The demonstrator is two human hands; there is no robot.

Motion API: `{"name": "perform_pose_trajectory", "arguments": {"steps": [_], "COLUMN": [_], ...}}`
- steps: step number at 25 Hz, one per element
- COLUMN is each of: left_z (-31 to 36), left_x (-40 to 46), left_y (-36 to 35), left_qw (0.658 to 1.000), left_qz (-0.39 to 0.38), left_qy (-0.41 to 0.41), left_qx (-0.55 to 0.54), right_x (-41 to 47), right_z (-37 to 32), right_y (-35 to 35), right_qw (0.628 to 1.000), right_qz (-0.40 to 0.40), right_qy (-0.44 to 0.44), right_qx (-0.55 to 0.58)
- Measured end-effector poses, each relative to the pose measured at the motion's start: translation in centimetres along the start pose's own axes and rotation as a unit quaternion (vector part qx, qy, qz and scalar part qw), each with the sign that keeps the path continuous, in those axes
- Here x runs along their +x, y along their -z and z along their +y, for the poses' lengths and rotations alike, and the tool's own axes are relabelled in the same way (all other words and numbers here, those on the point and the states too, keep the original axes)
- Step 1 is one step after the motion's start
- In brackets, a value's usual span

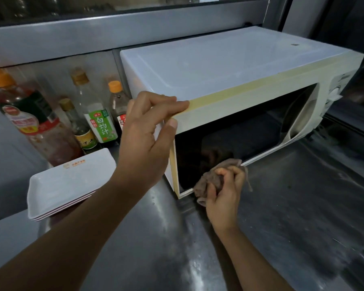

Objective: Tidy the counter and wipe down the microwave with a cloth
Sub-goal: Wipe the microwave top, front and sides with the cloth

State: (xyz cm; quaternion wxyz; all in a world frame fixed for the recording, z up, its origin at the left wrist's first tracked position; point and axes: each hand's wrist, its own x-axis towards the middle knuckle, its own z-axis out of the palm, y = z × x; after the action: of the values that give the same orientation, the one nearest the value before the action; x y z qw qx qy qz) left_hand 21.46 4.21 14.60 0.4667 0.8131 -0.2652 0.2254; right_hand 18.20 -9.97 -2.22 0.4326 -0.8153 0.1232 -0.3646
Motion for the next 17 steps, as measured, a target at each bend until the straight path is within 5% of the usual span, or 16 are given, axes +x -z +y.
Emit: {"name": "perform_pose_trajectory", "arguments": {"steps": [4, 11, 17], "left_z": [-0.2, -0.6, -0.9], "left_x": [-0.2, -0.4, -0.4], "left_y": [-0.5, -1.1, -1.1], "left_qw": [1.0, 0.996, 0.996], "left_qz": [0.027, 0.057, 0.056], "left_qy": [-0.01, -0.042, -0.054], "left_qx": [0.008, 0.046, 0.045], "right_x": [5.0, 10.9, 11.5], "right_z": [3.5, 8.3, 9.2], "right_y": [2.6, 5.7, 4.5], "right_qw": [0.994, 0.986, 0.974], "right_qz": [0.074, 0.086, 0.109], "right_qy": [-0.076, -0.118, -0.196], "right_qx": [-0.037, -0.083, -0.005]}}
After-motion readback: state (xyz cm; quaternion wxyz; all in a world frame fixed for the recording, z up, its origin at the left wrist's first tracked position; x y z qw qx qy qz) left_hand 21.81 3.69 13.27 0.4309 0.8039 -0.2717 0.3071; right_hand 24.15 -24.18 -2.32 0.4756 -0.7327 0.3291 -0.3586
